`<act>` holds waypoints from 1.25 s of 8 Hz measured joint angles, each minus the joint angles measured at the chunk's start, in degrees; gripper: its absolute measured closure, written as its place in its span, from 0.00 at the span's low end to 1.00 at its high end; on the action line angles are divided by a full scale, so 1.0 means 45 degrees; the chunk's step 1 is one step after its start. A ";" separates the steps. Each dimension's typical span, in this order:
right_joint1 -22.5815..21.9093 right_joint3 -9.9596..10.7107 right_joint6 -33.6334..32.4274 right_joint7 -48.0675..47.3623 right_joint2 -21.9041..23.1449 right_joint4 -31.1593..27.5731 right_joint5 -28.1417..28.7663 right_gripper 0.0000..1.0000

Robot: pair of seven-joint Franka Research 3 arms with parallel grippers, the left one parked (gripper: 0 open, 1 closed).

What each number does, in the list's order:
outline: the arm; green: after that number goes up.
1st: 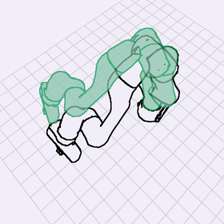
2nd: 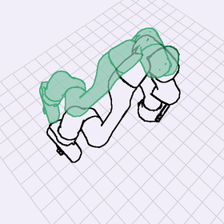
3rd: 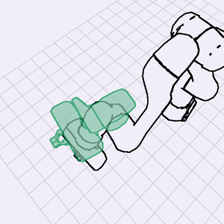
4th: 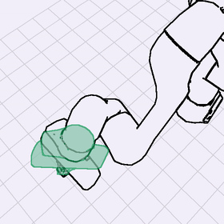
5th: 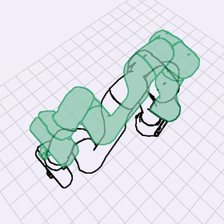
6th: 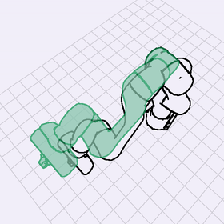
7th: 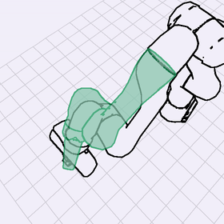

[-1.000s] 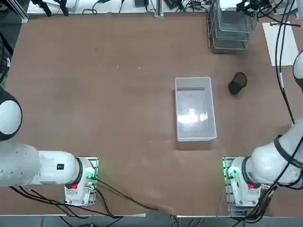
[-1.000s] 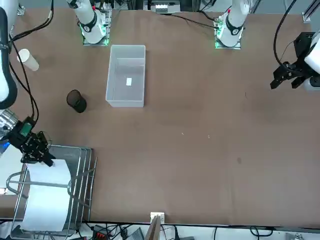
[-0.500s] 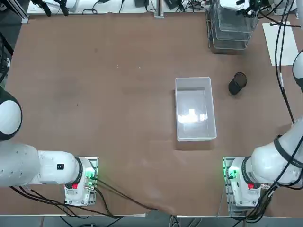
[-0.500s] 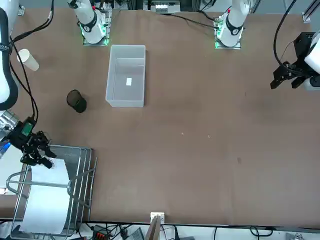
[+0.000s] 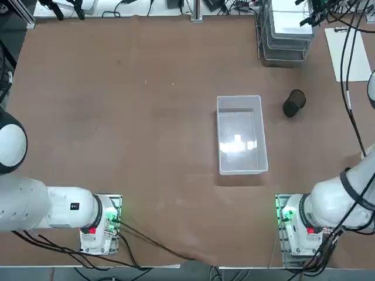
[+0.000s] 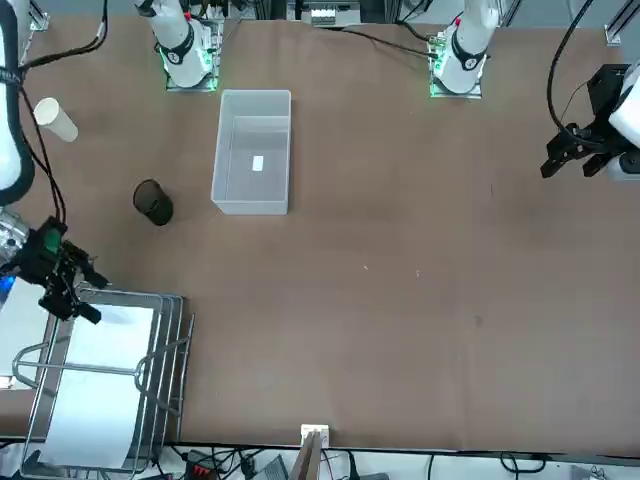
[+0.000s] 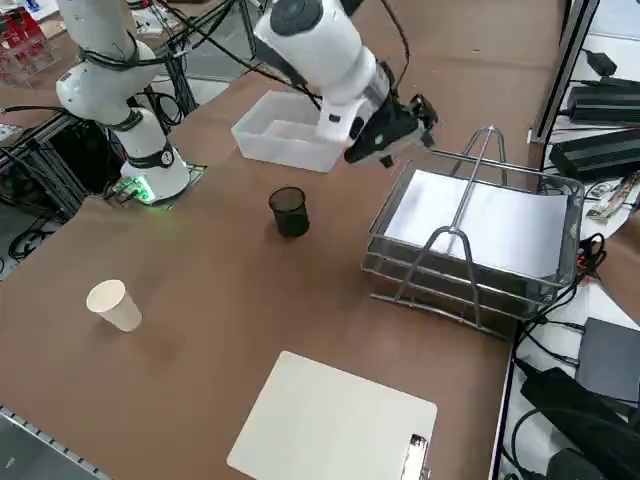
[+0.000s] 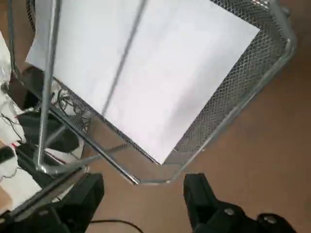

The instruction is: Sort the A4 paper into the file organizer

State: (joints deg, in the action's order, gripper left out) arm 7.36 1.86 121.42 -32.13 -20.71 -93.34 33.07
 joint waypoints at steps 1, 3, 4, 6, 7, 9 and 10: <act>-0.0008 -0.0006 -0.0809 0.0401 0.0349 0.0168 -0.1074 0.00; -0.0018 -0.0023 -0.2474 0.2006 0.0809 0.0827 -0.2974 0.00; -0.0027 -0.0042 -0.3214 0.3143 0.0962 0.1235 -0.3734 0.00; -0.0030 -0.0055 -0.3965 0.5346 0.1394 0.1688 -0.4386 0.00; -0.0023 -0.0031 -0.4258 0.6179 0.1662 0.1752 -0.4579 0.00; -0.0027 -0.0040 -0.4871 0.6909 0.2116 0.1798 -0.5576 0.00; -0.0076 -0.0104 -0.5412 0.6986 0.2306 0.1947 -0.6038 0.00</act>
State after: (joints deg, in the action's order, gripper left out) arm 7.01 1.39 97.07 -0.70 -10.34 -84.57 5.90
